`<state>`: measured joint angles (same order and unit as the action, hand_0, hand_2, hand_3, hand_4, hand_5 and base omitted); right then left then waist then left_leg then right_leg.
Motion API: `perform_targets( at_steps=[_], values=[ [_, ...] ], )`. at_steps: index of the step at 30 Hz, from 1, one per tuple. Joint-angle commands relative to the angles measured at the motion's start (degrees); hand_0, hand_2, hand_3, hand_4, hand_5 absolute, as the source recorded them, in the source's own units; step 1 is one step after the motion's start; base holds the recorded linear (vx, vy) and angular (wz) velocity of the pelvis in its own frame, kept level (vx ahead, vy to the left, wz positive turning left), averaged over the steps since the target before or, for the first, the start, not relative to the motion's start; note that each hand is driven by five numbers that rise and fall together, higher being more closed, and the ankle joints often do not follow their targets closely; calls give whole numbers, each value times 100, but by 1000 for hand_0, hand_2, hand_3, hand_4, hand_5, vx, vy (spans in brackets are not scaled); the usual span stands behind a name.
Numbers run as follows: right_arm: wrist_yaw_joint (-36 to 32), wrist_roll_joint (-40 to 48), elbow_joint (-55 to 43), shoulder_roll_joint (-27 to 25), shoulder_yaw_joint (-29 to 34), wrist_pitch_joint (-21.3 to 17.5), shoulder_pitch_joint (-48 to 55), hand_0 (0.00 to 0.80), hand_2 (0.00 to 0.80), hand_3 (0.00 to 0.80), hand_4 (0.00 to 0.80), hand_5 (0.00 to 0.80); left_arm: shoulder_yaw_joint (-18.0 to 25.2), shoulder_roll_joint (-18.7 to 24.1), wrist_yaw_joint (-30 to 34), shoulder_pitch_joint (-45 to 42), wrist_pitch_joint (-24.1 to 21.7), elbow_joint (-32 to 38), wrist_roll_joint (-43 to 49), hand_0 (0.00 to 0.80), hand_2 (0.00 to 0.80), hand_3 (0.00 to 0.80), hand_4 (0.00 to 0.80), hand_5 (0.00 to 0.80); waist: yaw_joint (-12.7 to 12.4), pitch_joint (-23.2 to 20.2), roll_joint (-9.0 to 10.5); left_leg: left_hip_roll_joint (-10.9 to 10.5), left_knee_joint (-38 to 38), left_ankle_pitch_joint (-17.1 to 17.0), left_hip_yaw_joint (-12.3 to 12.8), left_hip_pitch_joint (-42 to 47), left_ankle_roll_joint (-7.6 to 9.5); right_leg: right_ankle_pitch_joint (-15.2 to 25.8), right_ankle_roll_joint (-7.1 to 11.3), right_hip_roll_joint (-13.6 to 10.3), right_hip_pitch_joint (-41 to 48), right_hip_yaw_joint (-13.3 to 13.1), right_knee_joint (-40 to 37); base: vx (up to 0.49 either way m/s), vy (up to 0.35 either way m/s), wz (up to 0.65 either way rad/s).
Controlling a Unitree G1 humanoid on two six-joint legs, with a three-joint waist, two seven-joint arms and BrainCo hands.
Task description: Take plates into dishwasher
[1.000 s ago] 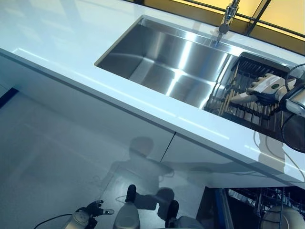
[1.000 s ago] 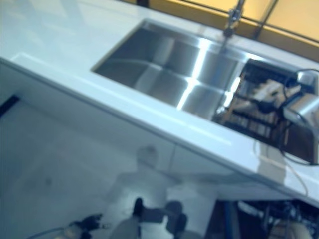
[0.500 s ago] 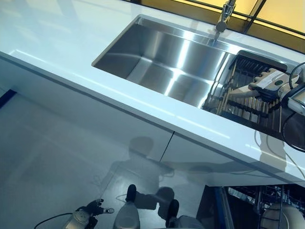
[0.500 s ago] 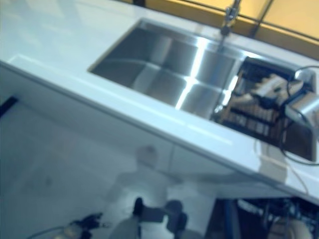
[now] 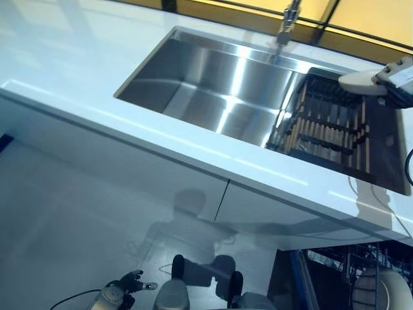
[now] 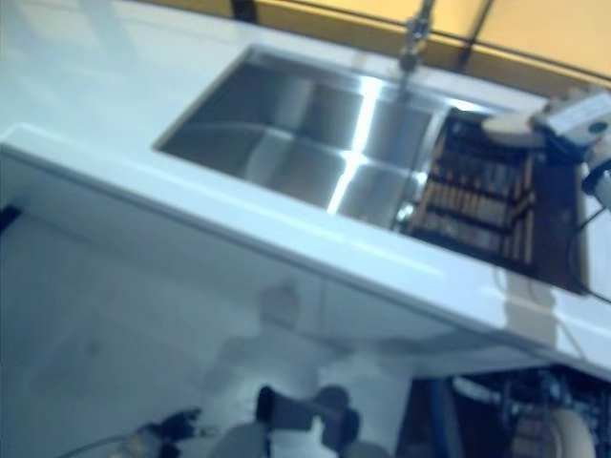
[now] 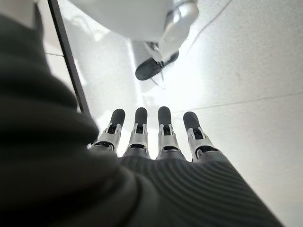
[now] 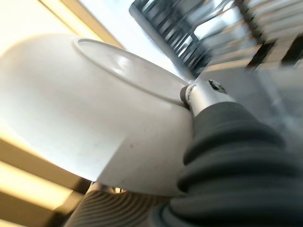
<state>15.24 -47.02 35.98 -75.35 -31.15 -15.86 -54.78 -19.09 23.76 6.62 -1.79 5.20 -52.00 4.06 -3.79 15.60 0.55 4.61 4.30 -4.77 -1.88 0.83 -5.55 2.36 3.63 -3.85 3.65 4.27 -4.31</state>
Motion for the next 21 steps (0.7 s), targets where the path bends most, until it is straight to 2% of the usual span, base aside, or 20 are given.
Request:
perform_targets(
  at_steps=[1,3,7,10,13,16,18,19,21],
  values=[
    [477,420,-325,-263,300,436,10,800,800,800,800,800,-158,80,-102,-18,-194,-243,-117,0,0,0,0,0,33,-559,471,-470,-585,714,-24,-18,544,-61,184,-187,-282,-130,538,3,299,-63],
    [632,562,-503,-219,555,531,190,800,800,800,800,800,-157,49,-106,-7,-200,-279,-110,0,0,0,0,0,116,-639,468,-536,-613,808,106,32,629,11,284,-289,-296,-225,550,-2,301,-43],
    [1026,938,-809,-191,1210,683,753,800,800,800,800,800,-113,106,-82,3,-179,-299,-98,0,0,0,0,0,204,-726,467,-620,-627,879,178,81,776,183,517,-465,-394,-372,673,-35,261,-30],
    [1260,1426,-929,-249,1725,672,1151,800,800,800,800,800,-46,162,-23,-54,-170,-355,-2,0,0,0,0,0,246,-760,463,-658,-560,866,158,139,816,420,614,-564,-498,-426,771,-49,220,-29],
    [1420,1813,-1062,-261,2341,605,1672,800,800,800,800,800,59,184,29,-159,-123,-502,182,0,0,0,0,0,291,-814,478,-683,-467,853,136,213,787,792,695,-661,-584,-461,671,-43,156,-45],
    [1332,2057,-1241,-121,2795,643,1999,800,800,800,800,800,172,176,52,-243,-23,-679,395,0,0,0,0,0,321,-801,493,-641,-317,884,322,403,713,1256,833,-755,-834,-190,516,-65,113,-77],
    [1244,2089,-1294,-55,2810,700,1936,800,800,800,800,800,233,185,37,-199,43,-818,443,0,0,0,0,0,308,-769,496,-597,-208,881,560,531,703,1343,884,-800,-968,154,560,-116,91,-107],
    [1187,2131,-1302,-11,2746,746,1829,800,800,800,800,800,289,184,16,-167,100,-873,433,0,0,0,0,0,279,-766,502,-562,-144,860,749,581,698,1388,904,-865,-993,418,628,-166,47,-90],
    [1113,2235,-1294,25,2634,805,1693,800,800,800,800,800,376,196,-6,-101,185,-924,402,0,0,0,0,0,254,-794,504,-502,-66,809,987,598,705,1418,912,-993,-961,627,776,-185,-4,-69]
  ],
)
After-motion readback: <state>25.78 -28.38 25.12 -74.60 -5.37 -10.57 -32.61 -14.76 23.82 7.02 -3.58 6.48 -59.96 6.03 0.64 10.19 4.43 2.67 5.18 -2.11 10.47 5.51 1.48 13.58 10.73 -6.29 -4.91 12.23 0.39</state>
